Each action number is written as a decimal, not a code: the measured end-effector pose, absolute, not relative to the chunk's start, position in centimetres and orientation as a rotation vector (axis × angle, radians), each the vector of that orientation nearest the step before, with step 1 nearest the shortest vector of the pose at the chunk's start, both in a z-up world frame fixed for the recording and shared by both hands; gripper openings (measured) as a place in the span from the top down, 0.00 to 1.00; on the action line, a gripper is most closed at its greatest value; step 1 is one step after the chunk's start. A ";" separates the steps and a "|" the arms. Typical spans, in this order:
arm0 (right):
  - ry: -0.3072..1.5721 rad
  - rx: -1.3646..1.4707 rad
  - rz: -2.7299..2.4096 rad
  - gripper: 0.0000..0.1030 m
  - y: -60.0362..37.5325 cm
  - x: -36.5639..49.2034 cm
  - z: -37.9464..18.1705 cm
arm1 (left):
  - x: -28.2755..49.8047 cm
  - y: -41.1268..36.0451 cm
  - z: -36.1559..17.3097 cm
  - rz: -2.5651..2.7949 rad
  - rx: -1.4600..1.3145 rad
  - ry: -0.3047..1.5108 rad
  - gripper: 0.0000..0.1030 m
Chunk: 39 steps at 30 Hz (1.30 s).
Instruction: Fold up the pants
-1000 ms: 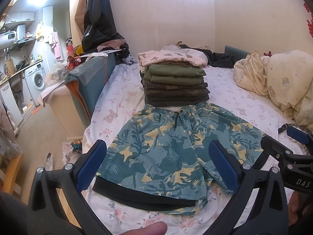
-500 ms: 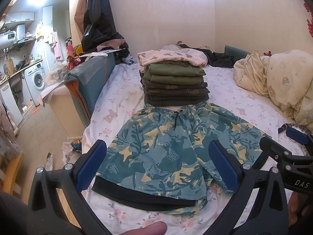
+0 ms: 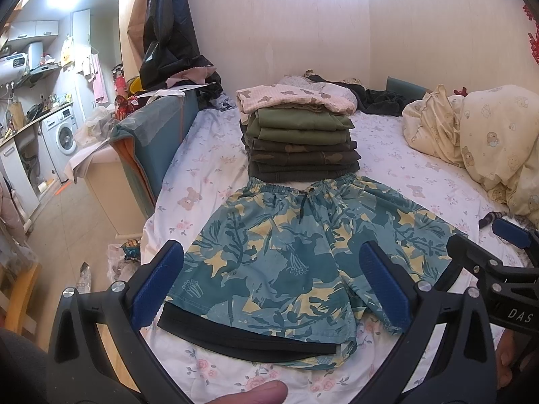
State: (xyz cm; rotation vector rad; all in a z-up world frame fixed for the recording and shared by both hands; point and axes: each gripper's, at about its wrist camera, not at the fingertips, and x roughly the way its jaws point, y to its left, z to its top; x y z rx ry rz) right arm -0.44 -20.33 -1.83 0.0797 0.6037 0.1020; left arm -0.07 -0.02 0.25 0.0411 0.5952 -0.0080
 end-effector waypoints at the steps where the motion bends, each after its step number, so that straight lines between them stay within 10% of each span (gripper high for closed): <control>1: 0.602 0.078 0.100 0.00 -20.3 -0.4 -1.8 | -0.1 0.0 0.2 -0.013 0.038 0.599 0.00; 39: 0.765 0.286 0.045 0.00 -25.9 2.3 -3.8 | 1.7 0.9 -0.9 0.080 0.047 0.708 0.00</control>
